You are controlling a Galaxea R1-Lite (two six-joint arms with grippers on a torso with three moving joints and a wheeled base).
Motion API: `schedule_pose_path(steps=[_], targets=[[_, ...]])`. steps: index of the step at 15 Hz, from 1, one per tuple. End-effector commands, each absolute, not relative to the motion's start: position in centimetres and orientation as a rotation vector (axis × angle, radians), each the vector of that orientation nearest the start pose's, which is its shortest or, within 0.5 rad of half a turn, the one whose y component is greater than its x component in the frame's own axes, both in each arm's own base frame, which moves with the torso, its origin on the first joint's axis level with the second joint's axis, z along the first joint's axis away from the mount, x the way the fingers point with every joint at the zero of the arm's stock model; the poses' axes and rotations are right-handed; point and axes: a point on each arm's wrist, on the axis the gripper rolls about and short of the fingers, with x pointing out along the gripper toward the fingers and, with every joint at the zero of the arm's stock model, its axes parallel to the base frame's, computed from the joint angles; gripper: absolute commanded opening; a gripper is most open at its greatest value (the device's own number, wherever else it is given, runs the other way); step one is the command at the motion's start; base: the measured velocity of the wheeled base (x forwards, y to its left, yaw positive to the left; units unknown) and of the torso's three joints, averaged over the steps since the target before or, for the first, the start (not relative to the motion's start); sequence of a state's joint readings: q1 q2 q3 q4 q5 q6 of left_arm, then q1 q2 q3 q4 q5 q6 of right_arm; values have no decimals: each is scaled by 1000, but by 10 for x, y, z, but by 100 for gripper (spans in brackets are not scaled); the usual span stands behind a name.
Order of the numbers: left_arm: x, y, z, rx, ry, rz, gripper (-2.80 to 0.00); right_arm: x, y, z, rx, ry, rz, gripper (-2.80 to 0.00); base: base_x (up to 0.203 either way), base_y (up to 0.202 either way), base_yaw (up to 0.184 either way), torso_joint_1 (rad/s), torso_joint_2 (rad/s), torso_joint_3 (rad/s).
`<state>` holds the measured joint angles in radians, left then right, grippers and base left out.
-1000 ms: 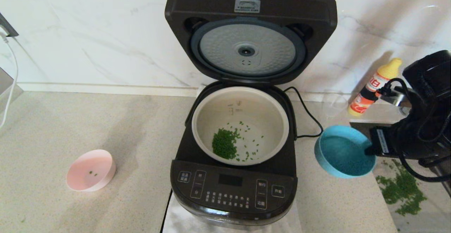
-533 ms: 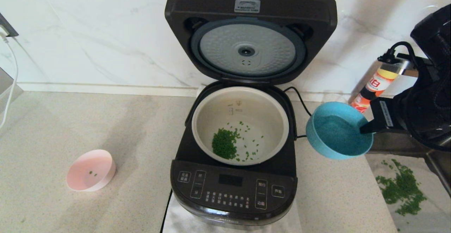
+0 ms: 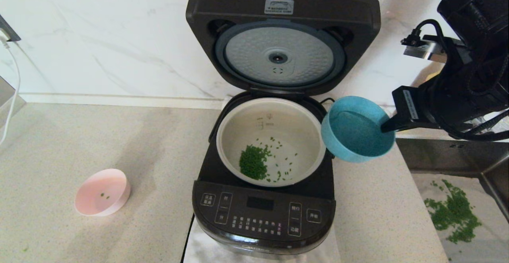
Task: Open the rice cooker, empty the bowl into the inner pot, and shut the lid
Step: Pour the water from the bowl into the rice cooker
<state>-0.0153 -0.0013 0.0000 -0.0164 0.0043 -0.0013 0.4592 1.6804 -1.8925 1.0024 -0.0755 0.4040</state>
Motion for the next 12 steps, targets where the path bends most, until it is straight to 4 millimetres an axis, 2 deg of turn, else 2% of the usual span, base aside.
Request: schedule_pose_path(steps=[1,3,12], targets=[[-22,0,76,-2,-11,-11,-280,244,134,329,141,845,228,-280,0,0,0,0,0,0],[-22,0,76,-2,-11,-11,-280,248,147,324,118,838,235,-280,0,0,0,0,0,0],[-22,0,76,-2,-11,-11,-280,258,178,316,88,771,260,-280,0,0,0,0,0,0]])
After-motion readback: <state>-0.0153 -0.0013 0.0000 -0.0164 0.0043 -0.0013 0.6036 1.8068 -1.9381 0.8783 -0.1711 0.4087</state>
